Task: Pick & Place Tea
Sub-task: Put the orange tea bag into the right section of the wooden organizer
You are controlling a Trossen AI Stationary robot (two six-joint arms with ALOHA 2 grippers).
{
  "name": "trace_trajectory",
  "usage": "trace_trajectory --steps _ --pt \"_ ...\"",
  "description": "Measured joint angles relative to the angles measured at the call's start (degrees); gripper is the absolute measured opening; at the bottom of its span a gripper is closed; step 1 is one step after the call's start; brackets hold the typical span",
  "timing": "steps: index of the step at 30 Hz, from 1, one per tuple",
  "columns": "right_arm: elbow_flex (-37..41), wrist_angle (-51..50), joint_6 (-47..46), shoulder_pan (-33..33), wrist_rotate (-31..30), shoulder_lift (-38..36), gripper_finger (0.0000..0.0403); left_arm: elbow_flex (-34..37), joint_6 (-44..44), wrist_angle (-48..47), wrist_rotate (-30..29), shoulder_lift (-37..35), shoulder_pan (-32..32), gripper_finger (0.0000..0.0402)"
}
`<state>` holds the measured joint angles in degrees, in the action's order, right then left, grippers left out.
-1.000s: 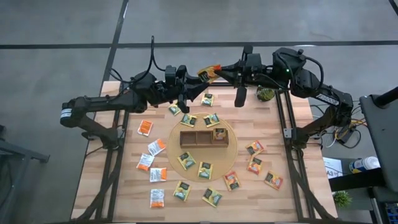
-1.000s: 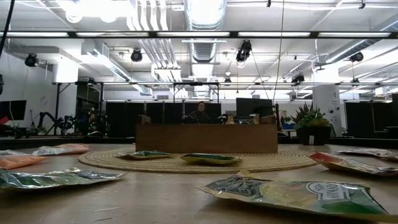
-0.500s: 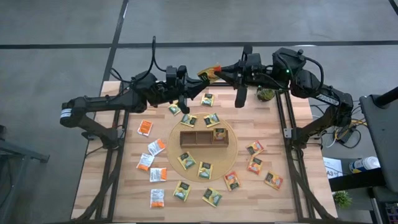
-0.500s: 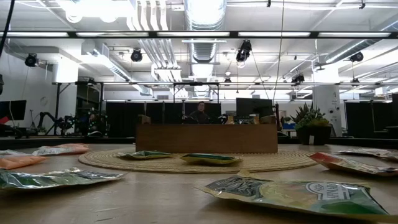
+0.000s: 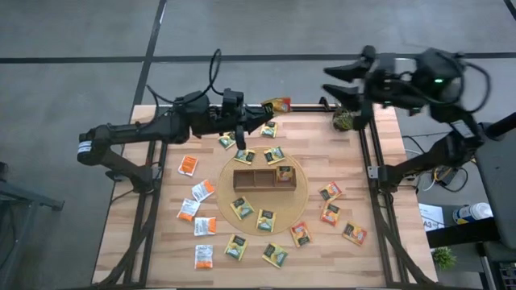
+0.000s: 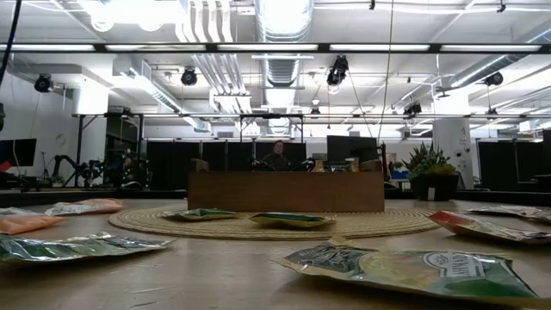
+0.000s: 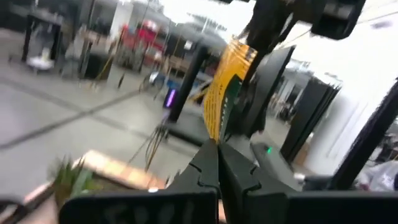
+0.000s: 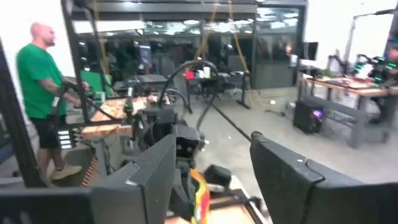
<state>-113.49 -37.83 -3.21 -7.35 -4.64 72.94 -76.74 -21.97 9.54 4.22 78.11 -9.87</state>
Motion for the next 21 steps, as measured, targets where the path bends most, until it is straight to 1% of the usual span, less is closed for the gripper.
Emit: trace_trajectory --steps 5,10,15,21 --pt "0.19 -9.87 -5.50 0.00 -2.19 -3.58 0.0205 -3.40 0.59 -12.90 1.30 0.42 -0.89 0.0000" --pt "0.26 -14.87 -9.26 0.00 -4.49 -5.25 0.0199 -5.48 1.98 -21.58 1.59 1.07 -1.60 0.0000" --pt "0.37 -17.07 -10.11 -0.01 -4.55 -4.92 0.0193 -5.57 1.82 -23.20 5.03 2.92 -1.82 0.0000" --pt "0.48 -18.16 -10.09 -0.02 -4.52 -3.38 0.0192 -5.56 0.84 -24.04 9.94 7.01 -1.83 0.0000"
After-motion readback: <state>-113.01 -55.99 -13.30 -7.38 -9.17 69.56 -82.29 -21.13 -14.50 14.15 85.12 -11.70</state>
